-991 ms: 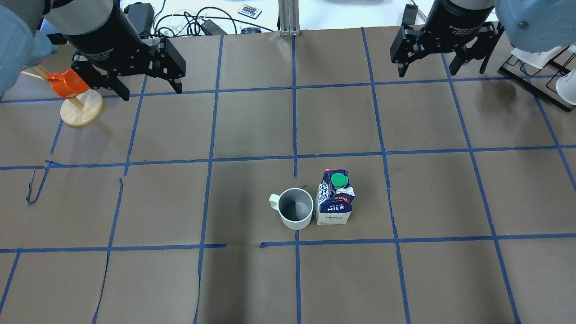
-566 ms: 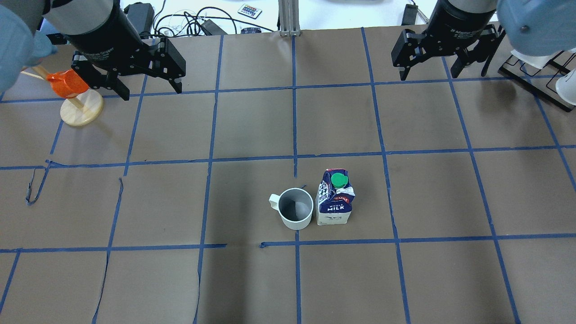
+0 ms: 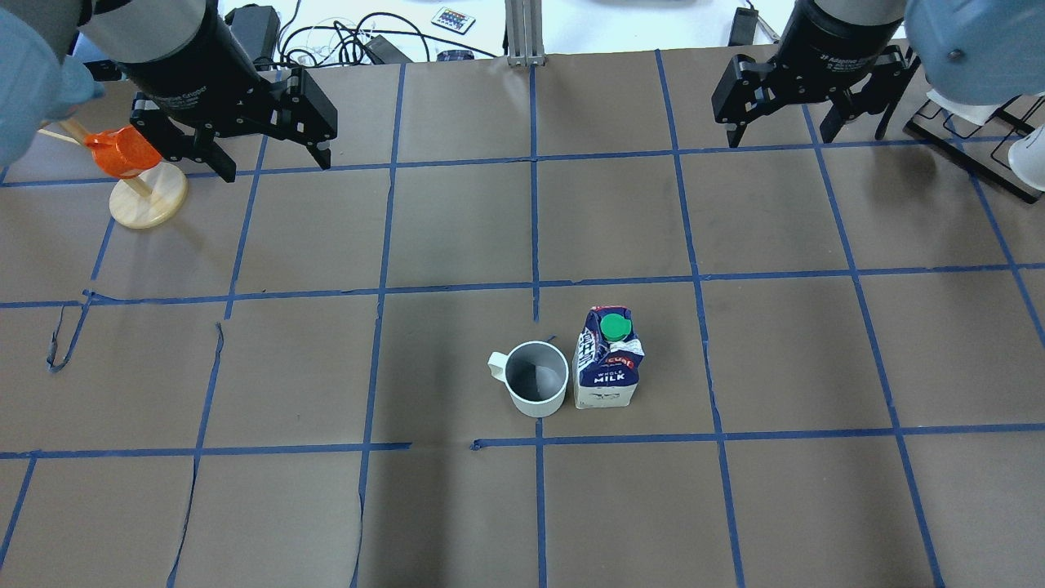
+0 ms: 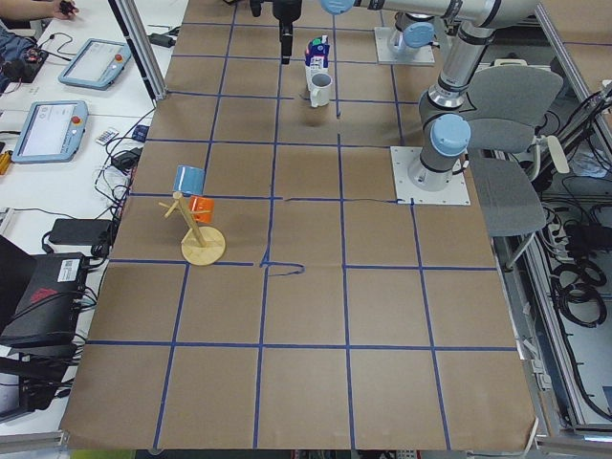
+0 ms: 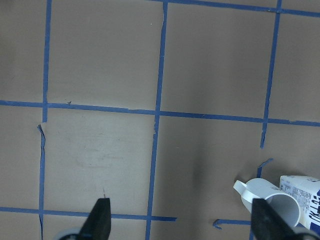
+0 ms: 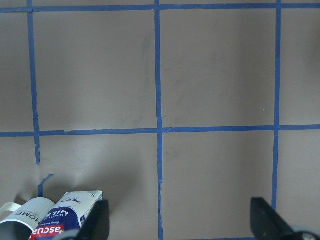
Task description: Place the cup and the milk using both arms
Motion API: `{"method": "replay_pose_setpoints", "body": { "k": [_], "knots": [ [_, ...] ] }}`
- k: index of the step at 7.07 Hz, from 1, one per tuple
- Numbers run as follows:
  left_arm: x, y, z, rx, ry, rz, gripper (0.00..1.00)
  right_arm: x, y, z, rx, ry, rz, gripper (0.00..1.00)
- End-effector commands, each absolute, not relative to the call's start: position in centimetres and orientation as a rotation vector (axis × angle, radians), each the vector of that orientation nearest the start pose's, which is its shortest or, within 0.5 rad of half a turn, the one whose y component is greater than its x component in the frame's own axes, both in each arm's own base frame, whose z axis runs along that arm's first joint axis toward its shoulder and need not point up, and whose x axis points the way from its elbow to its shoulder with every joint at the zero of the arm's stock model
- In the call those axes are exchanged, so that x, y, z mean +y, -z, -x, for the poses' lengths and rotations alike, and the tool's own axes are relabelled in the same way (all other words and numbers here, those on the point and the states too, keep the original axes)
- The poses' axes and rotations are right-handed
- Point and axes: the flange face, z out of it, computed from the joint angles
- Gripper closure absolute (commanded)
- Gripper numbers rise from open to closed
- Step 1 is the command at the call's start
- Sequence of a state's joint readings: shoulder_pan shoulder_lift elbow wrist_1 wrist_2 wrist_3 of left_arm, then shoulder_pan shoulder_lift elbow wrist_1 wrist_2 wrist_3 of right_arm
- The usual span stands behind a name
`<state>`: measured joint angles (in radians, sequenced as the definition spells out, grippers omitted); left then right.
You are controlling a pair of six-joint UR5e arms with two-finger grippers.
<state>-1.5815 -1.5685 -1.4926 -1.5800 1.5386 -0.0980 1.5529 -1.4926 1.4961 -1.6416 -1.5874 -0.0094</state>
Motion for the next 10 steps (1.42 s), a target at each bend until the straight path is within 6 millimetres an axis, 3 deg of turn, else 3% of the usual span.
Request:
{"method": "replay_pose_setpoints", "body": {
  "k": [1,10],
  "knots": [
    [-49.47,-52.72,14.18,3.173,0.112,0.135,0.0,-53.4,-48.88,-12.4,3.144,0.099,-0.012,0.0],
    [-49.46,-52.65,14.18,3.173,0.109,0.135,0.0,-53.41,-48.03,-12.32,3.144,0.089,-0.017,0.0]
  ]
}}
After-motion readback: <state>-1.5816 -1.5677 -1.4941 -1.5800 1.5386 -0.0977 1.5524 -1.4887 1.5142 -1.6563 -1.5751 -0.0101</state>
